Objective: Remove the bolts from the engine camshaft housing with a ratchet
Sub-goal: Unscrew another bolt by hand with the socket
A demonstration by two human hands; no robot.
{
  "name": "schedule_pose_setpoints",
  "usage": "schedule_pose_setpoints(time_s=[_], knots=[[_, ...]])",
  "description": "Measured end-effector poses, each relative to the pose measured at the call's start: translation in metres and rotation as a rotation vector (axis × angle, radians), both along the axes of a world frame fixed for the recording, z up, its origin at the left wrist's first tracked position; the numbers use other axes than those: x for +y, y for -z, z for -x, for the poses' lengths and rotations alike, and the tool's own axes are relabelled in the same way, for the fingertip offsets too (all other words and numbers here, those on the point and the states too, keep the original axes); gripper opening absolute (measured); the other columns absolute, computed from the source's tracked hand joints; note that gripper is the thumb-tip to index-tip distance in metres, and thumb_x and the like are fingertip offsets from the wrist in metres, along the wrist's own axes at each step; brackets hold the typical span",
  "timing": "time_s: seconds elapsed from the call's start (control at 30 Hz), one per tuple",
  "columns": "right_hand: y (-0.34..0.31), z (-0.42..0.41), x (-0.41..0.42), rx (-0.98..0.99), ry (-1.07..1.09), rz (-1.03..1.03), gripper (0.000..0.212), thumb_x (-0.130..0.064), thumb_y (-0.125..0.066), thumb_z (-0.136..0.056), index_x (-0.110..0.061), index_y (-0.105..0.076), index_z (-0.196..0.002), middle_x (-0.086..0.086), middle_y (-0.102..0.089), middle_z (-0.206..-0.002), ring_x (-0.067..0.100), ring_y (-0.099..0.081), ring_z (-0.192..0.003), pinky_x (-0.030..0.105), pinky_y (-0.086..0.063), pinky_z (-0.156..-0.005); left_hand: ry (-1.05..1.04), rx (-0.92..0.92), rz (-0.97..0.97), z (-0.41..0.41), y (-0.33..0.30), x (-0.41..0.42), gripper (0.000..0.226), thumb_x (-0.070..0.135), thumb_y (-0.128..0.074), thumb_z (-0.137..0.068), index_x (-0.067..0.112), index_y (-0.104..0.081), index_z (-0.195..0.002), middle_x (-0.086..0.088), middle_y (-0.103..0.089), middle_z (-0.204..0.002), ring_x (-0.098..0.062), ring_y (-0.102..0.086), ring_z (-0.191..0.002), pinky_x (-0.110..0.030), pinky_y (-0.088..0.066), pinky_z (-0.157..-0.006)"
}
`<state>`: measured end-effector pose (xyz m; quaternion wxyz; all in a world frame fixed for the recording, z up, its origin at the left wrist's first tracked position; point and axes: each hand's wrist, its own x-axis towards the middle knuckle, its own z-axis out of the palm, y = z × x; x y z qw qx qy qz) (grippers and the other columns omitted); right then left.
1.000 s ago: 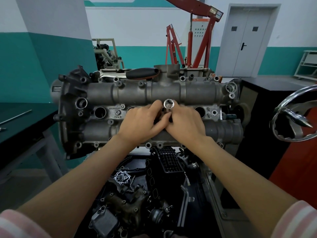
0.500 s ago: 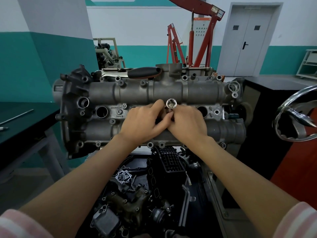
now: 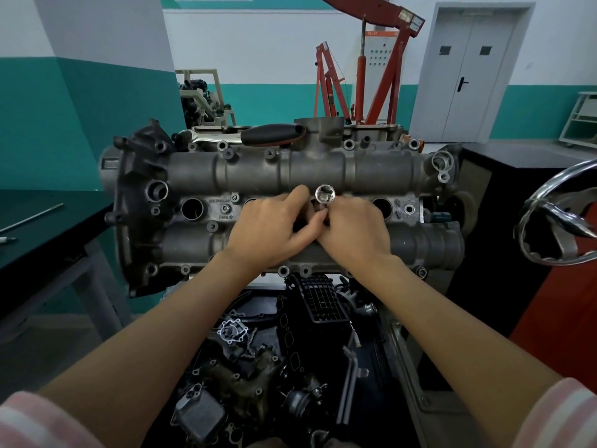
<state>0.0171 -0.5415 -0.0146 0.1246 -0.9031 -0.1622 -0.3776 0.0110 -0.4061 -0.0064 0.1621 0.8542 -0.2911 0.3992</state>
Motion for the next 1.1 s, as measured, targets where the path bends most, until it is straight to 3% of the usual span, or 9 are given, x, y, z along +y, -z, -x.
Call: schedule_pose_setpoints(time_s=[0.17, 0.3, 0.43, 0.6, 0.8, 0.9, 1.1], knots=[[-0.0004, 0.0002, -0.0005, 0.024, 0.007, -0.008, 0.019, -0.032, -0.046, -0.091, -0.014, -0.046, -0.085, 0.008, -0.064, -0.082, 0.028, -0.059, -0.074, 0.028, -0.023, -0.063, -0.015, 0.010, -0.016, -0.0023, 0.0014, 0.0008, 0.055, 0.048, -0.031, -0.086, 0.002, -0.060, -0.079, -0.009, -0.060, -0.061, -0.031, -0.056, -0.051, -0.032, -0.039, -0.045], [-0.0007, 0.0028, 0.0004, 0.018, -0.027, -0.022, 0.026, -0.035, -0.047, -0.089, -0.014, -0.032, -0.089, 0.008, -0.064, -0.077, 0.029, -0.059, -0.068, 0.029, -0.022, -0.061, -0.020, 0.036, -0.012, -0.0028, 0.0011, 0.0008, 0.062, 0.052, -0.027, -0.084, 0.003, -0.065, -0.086, -0.010, -0.065, -0.070, -0.031, -0.060, -0.060, -0.041, -0.047, -0.052], [-0.0005, 0.0013, 0.0005, 0.007, 0.004, 0.007, 0.024, -0.034, -0.049, -0.087, -0.011, -0.049, -0.093, 0.008, -0.065, -0.079, 0.029, -0.060, -0.073, 0.030, -0.025, -0.062, -0.025, 0.047, -0.007, -0.0022, 0.0005, 0.0002, 0.064, 0.054, -0.025, -0.083, 0.004, -0.066, -0.090, -0.010, -0.066, -0.073, -0.032, -0.062, -0.065, -0.043, -0.047, -0.056], [-0.0017, 0.0004, -0.0018, 0.030, -0.023, -0.021, 0.032, -0.034, -0.046, -0.092, -0.012, -0.061, -0.075, 0.006, -0.064, -0.073, 0.023, -0.054, -0.066, 0.027, -0.024, -0.062, -0.018, 0.045, 0.014, 0.0000, -0.0011, -0.0003, 0.063, 0.053, -0.027, -0.083, 0.002, -0.064, -0.086, -0.008, -0.063, -0.067, -0.030, -0.059, -0.060, -0.040, -0.045, -0.051], [-0.0008, 0.0013, -0.0019, 0.044, -0.015, -0.013, 0.026, -0.031, -0.046, -0.092, -0.010, -0.057, -0.081, 0.008, -0.063, -0.080, 0.026, -0.056, -0.072, 0.027, -0.023, -0.063, -0.002, 0.029, -0.015, -0.0001, -0.0005, 0.0004, 0.056, 0.048, -0.031, -0.085, 0.001, -0.062, -0.078, -0.008, -0.060, -0.061, -0.028, -0.056, -0.052, -0.029, -0.037, -0.046], [-0.0016, 0.0015, -0.0018, 0.047, -0.005, -0.003, 0.022, -0.032, -0.048, -0.090, -0.010, -0.053, -0.090, 0.008, -0.063, -0.083, 0.027, -0.057, -0.075, 0.027, -0.024, -0.064, -0.016, 0.043, -0.032, -0.0018, 0.0005, 0.0010, 0.059, 0.050, -0.027, -0.085, 0.003, -0.062, -0.081, -0.007, -0.061, -0.064, -0.026, -0.056, -0.054, -0.031, -0.038, -0.047], [-0.0030, 0.0038, -0.0009, 0.050, -0.011, -0.002, 0.016, -0.028, -0.050, -0.086, -0.013, -0.047, -0.089, 0.007, -0.062, -0.082, 0.026, -0.057, -0.073, 0.027, -0.023, -0.063, -0.021, 0.042, -0.035, -0.0024, 0.0006, 0.0007, 0.061, 0.051, -0.026, -0.085, 0.002, -0.063, -0.082, -0.008, -0.061, -0.065, -0.028, -0.056, -0.056, -0.034, -0.041, -0.048]])
